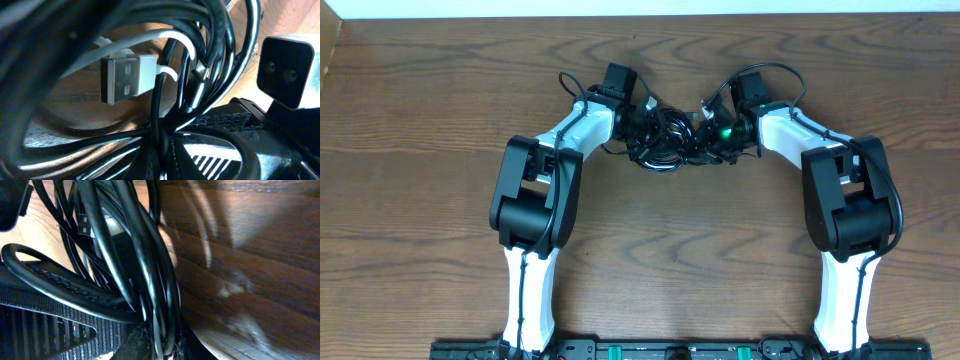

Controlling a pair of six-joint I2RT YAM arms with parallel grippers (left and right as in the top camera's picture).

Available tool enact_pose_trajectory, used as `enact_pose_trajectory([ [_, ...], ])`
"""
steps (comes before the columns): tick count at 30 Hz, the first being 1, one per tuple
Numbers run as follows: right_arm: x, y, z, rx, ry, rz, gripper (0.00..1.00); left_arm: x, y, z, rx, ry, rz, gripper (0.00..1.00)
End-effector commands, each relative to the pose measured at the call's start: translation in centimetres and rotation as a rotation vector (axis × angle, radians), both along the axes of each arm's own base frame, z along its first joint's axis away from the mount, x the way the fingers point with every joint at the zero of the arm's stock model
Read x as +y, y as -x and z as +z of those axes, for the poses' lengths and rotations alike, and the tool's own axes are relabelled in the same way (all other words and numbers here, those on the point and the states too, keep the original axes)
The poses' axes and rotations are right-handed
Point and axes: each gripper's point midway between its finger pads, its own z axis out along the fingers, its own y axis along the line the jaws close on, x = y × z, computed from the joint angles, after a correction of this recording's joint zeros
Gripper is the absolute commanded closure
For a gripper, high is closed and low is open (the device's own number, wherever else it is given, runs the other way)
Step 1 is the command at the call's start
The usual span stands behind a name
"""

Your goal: Untangle cables

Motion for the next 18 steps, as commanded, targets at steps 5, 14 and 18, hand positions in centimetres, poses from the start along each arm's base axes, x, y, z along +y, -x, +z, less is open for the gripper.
enact_pose_trajectory([
  [5,-0.6,0.4,-1.8,0.006,0.079,-0.003,0.89,0.0,-0.1,2.4,-0.036,0.121,-0.051,0.93],
  [14,-0.8,0.4,-2.0,0.003,0.100,-0.009,0.89,0.4,0.3,6.3,0.015,0.370,-0.086,0.93],
  [18,-0.8,0.3,-2.0,0.004,0.100,-0.010,0.89,0.5,0.4,7.8,0.014,0.458,-0.108,0.93],
])
